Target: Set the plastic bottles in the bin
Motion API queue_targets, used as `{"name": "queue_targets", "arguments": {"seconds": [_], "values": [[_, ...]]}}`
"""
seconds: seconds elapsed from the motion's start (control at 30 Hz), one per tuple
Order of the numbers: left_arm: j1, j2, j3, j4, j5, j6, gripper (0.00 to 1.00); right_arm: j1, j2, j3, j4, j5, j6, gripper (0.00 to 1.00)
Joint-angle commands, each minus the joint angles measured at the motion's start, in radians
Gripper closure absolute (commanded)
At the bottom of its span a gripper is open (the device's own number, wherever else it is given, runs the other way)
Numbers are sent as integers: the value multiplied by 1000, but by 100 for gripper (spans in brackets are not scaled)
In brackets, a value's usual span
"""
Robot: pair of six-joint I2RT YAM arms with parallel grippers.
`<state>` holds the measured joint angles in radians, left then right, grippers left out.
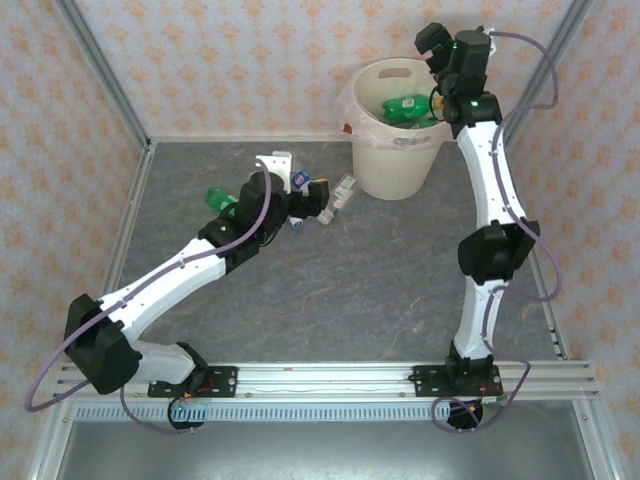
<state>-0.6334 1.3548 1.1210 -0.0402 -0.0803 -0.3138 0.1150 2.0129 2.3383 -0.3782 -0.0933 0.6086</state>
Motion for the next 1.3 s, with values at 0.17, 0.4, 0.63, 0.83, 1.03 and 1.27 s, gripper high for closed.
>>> {"name": "queue_targets", "arguments": {"seconds": [0.17,0.4,0.63,0.83,1.03,1.27], "values": [[3,158,76,-13,98,2,15,2,-235,-172,-40,7,-129,0],[33,305,110,-35,145,6,23,2,-391,-320,-45,29,-179,0],[85,449,187,-108,189,5,27,2,-497,-416,-58,33,-197,0],[114,586,284,-181,231,4,30,2,-565,-466,-59,28,-206,0],[119,672,346,-202,250,18,30,2,-610,-518,-37,42,-215,0],[120,747,409,-216,268,26,30,2,-616,-531,-42,38,-211,0]]}}
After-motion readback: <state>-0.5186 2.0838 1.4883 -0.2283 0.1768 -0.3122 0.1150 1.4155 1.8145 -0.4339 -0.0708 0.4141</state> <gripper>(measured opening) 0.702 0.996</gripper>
